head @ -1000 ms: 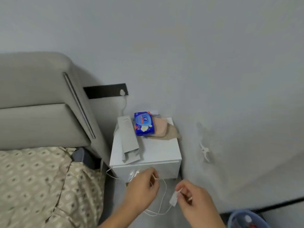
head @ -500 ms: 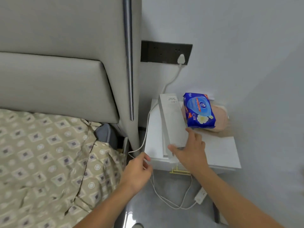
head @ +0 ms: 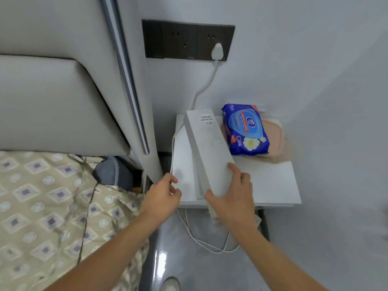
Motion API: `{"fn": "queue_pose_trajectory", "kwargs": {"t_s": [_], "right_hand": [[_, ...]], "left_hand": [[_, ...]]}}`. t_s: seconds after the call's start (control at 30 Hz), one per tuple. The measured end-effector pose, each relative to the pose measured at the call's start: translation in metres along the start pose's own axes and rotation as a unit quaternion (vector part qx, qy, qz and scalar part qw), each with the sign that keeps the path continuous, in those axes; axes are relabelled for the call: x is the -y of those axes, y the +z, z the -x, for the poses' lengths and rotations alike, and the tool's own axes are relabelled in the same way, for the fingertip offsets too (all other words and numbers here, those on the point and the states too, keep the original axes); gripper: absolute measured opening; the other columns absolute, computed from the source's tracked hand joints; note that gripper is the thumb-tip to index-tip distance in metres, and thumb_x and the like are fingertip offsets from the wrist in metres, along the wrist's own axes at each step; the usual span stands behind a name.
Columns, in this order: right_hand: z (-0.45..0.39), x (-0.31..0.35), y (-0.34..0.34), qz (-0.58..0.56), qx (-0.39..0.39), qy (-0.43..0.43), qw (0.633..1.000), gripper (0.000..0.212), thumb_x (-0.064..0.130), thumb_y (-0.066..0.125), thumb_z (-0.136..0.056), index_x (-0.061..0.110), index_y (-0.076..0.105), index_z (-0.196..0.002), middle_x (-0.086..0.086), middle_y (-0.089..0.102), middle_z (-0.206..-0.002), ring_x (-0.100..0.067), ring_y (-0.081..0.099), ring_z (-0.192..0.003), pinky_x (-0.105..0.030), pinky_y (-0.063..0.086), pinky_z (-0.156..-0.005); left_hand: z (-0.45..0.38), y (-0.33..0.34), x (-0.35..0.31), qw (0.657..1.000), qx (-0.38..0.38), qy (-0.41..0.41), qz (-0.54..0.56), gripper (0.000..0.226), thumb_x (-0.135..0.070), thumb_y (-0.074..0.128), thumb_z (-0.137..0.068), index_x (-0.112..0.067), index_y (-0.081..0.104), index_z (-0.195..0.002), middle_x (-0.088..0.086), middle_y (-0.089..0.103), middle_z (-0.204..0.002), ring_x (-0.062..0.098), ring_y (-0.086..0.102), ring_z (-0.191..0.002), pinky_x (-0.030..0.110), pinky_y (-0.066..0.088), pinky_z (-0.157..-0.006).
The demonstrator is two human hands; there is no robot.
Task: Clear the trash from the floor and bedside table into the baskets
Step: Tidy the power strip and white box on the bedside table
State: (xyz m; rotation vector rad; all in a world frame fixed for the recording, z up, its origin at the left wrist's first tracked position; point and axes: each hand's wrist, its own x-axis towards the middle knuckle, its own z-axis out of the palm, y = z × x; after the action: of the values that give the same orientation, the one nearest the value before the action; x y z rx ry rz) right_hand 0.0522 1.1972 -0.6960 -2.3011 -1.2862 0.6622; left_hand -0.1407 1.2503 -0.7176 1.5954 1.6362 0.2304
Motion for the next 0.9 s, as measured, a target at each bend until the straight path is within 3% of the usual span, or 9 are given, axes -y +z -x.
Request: {"fn": "queue_pose_trajectory", "kwargs": {"t_s": [0.17, 0.23, 0.33, 0.5, 0.57, 0.7, 0.77, 0.9], "right_hand": [[0.051, -0.037, -0.037, -0.001, 0.008, -0.013, 1.000, 0.094, 0.051, 0.075, -0.068, 0.039, 0.023, -0.145, 0.008, 0.034, -0.130, -0.018, 0.044, -0.118, -0.036, 0.052, -0.087], [0.074, -0.056, -0.056, 0.005, 0.005, -0.017, 1.000, 0.095, 0.050, 0.076, -0.067, 0.041, 0.023, -0.145, 0.011, 0.032, -0.130, -0.018, 0.046, -0.119, -0.034, 0.051, -0.086], [0.108, -0.084, -0.088, -0.005, -0.017, -0.024, 1.000, 0.096, 0.049, 0.076, -0.065, 0.046, 0.024, -0.146, 0.016, 0.033, -0.128, -0.012, 0.046, -0.118, -0.030, 0.049, -0.083], [0.156, -0.136, -0.138, -0.010, -0.034, -0.043, 0.998, 0.096, 0.048, 0.074, -0.062, 0.046, 0.027, -0.145, 0.018, 0.035, -0.123, -0.009, 0.046, -0.113, -0.029, 0.046, -0.082], [0.171, -0.156, -0.153, -0.011, -0.048, -0.032, 0.998, 0.095, 0.048, 0.073, -0.062, 0.044, 0.028, -0.146, 0.016, 0.036, -0.123, -0.009, 0.046, -0.113, -0.029, 0.047, -0.082], [0.203, -0.187, -0.170, -0.017, -0.064, 0.000, 0.998, 0.096, 0.046, 0.076, -0.063, 0.042, 0.030, -0.147, 0.015, 0.037, -0.125, -0.004, 0.043, -0.113, -0.023, 0.041, -0.081], [0.222, -0.199, -0.174, -0.018, -0.062, 0.019, 0.998, 0.096, 0.047, 0.075, -0.062, 0.043, 0.030, -0.147, 0.015, 0.037, -0.125, -0.006, 0.043, -0.113, -0.022, 0.040, -0.082], [0.273, -0.217, -0.182, -0.007, -0.052, 0.058, 0.997, 0.099, 0.054, 0.071, -0.058, 0.045, 0.027, -0.147, 0.016, 0.035, -0.124, -0.011, 0.047, -0.113, -0.026, 0.047, -0.081]], "left_hand": [[-0.004, 0.028, -0.033, 0.994, 0.047, 0.012, -0.101, 0.054, -0.047, 0.054, -0.096, -0.019, 0.043, -0.140, 0.004, 0.058, -0.126, 0.025, 0.061, -0.108, 0.038, 0.051, -0.084], [-0.001, 0.050, -0.046, 0.994, 0.039, 0.002, -0.101, 0.062, -0.054, 0.057, -0.092, -0.018, 0.039, -0.140, 0.008, 0.049, -0.132, 0.034, 0.054, -0.121, 0.045, 0.049, -0.093], [-0.001, 0.085, -0.064, 0.994, 0.008, -0.023, -0.110, 0.073, -0.054, 0.064, -0.084, -0.021, 0.030, -0.140, 0.011, 0.040, -0.130, 0.040, 0.045, -0.122, 0.052, 0.046, -0.095], [-0.014, 0.131, -0.084, 0.984, -0.070, -0.060, -0.152, 0.122, -0.068, 0.072, -0.074, -0.017, 0.001, -0.159, 0.020, 0.027, -0.147, 0.043, 0.037, -0.131, 0.059, 0.045, -0.100], [-0.014, 0.140, -0.086, 0.983, -0.083, -0.073, -0.147, 0.121, -0.063, 0.075, -0.076, -0.016, 0.000, -0.159, 0.023, 0.024, -0.149, 0.044, 0.035, -0.134, 0.060, 0.044, -0.100], [0.022, 0.136, -0.084, 0.984, -0.119, -0.073, -0.109, 0.099, -0.051, 0.071, -0.082, -0.017, 0.012, -0.154, 0.024, 0.029, -0.144, 0.046, 0.035, -0.131, 0.061, 0.043, -0.096], [0.064, 0.126, -0.082, 0.988, -0.105, -0.061, -0.092, 0.096, -0.055, 0.068, -0.080, -0.018, 0.016, -0.151, 0.022, 0.031, -0.140, 0.045, 0.035, -0.130, 0.061, 0.042, -0.098], [0.172, 0.098, -0.077, 0.995, -0.066, -0.046, -0.066, 0.111, -0.072, 0.052, -0.059, -0.022, 0.023, -0.154, 0.019, 0.034, -0.142, 0.042, 0.040, -0.132, 0.058, 0.038, -0.107]]}}
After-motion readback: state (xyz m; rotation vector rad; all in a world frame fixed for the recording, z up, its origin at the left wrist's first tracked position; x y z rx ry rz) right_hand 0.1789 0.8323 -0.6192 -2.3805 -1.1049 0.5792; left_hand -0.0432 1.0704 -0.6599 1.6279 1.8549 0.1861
